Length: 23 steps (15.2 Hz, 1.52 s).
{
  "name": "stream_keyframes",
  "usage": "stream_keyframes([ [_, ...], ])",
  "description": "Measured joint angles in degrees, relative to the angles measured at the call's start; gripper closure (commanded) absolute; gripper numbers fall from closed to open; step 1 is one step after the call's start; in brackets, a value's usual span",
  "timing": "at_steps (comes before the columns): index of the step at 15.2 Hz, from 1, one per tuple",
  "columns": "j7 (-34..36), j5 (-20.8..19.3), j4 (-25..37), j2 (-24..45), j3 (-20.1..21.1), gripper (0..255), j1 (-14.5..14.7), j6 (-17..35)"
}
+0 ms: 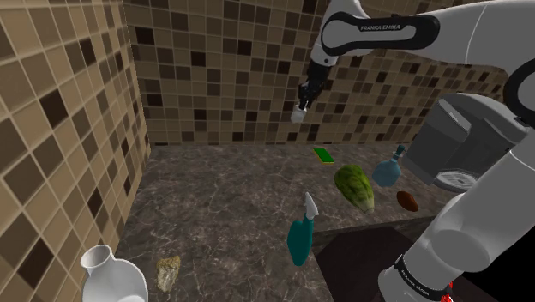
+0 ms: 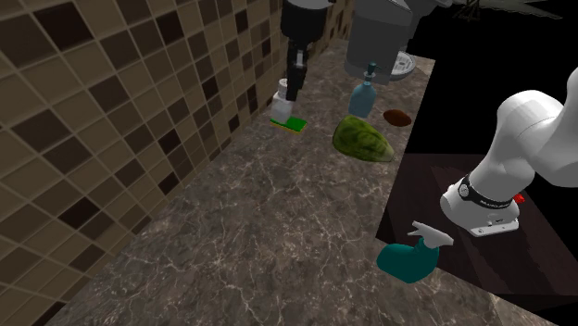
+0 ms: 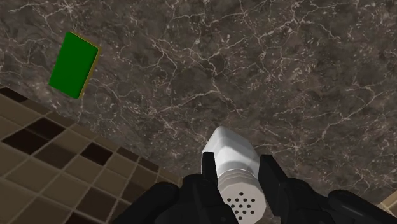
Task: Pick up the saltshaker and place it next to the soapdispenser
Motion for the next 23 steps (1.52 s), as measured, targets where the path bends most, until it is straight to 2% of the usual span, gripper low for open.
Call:
stream_keyframes([
  [7, -9.0, 0.1, -7.2, -6.1, -5.1, 255, -3.9, 1.1],
  [16, -21.0, -0.3, -9.5, -9.1, -12.6, 255, -8.7, 0.3],
  [23, -31.1, -0.2, -8.0, -8.1, -19.1, 255, -12.3, -0.5],
])
